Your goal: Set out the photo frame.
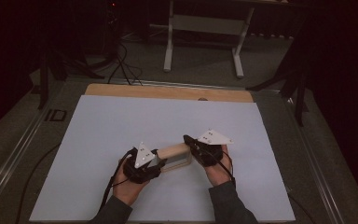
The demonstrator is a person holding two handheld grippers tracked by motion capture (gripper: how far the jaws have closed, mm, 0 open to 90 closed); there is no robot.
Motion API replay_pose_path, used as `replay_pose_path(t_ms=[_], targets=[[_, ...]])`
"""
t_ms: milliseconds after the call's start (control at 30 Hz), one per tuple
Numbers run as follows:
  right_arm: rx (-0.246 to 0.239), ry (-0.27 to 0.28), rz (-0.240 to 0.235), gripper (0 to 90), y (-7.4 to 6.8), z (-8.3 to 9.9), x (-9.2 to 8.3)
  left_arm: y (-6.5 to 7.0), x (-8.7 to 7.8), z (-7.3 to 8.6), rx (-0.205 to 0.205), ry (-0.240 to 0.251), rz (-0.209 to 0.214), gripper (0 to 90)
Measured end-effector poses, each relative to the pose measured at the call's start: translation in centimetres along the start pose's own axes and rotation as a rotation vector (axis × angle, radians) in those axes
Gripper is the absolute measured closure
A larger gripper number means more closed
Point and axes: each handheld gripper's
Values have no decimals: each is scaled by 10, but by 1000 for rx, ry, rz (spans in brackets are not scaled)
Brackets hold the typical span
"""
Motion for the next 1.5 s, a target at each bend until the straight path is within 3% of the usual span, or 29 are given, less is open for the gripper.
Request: replay_pose_path(t_ms=[433,800,933,1100,1267,1500], targets=[[5,-6,14,899,-1,-1,-1,3,6,0,-10,-53,-32,528],[4,-8,27,899,1,-1,5,4,6,-1,23,-56,-31,577],[-6,-10,53,898,0,-2,7,4,5,-1,27,-56,-27,579],[-8,-23,57,899,0,-3,6,2,6,-1,8,-53,-20,573],[2,-30,60,899,0,-3,3,-2,5,-1,-5,-53,-51,572],[12,-37,54,897,1,-3,2,-5,6,0,-7,-43,-23,577]])
Point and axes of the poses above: each handheld gripper's, and its own axes: x roughly forward along the jaws, z roughly out of its underside, y roughly to its right, and after that the axes turned 14 degrees about x, right-handed
